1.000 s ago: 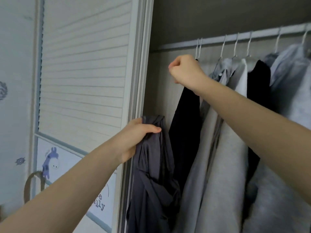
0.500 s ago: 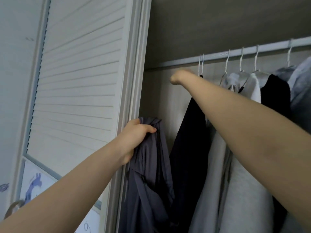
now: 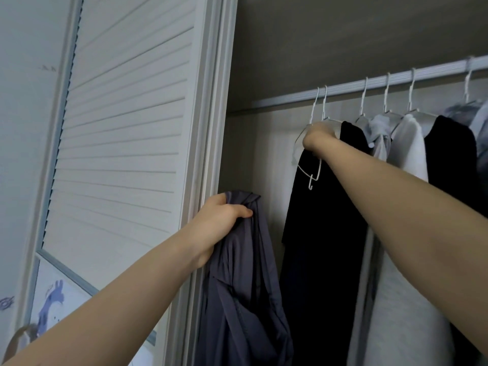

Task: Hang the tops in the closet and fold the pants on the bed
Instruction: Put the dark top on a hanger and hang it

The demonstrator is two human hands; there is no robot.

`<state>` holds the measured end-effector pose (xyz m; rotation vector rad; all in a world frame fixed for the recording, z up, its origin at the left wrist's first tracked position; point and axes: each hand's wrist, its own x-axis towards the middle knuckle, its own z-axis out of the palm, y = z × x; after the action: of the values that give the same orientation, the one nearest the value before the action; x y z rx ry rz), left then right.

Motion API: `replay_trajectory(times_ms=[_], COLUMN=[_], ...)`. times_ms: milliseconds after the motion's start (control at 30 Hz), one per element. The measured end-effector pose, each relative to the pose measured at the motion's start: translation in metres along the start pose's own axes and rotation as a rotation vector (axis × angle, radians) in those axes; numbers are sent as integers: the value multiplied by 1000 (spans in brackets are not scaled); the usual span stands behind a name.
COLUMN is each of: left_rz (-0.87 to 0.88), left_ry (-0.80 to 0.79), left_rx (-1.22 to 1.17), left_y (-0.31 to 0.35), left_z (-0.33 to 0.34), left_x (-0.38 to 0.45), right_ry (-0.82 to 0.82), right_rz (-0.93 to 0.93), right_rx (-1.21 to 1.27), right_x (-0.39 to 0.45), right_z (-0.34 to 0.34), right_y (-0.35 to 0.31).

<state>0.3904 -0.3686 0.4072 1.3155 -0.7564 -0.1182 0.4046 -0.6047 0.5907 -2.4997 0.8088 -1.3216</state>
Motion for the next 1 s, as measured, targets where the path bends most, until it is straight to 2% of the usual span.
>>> replay_trajectory(times_ms=[100, 167, 233, 400, 500, 633, 833, 1000], left_rz=[-2, 4, 2, -8, -3, -48, -75, -77], left_ry=[-20, -33, -43, -72, -80, -66, -71, -89], left_rx=[-5, -9, -11, -7, -21, -2, 120, 312], left_y=[-1, -1, -2, -1, -3, -11, -38, -60], left_z=[-1, -1, -1, 0, -3, -6, -6, -2], left_x=[1, 1, -1, -9, -19, -36, -68, -87], right_ry=[-61, -104, -153, -32, -61, -214, -263, -440], right_rz=[135, 175, 122, 69, 53, 105, 187, 65], right_rx=[569, 785, 856, 1101, 1140, 1133, 1137, 1090], right_x=[-4, -8, -15, -45, -94, -165, -239, -301], right_z=[-1, -7, -16, -49, -53, -45, -46, -56], right_y=[-3, -5, -9, -29, -27, 4, 48, 100])
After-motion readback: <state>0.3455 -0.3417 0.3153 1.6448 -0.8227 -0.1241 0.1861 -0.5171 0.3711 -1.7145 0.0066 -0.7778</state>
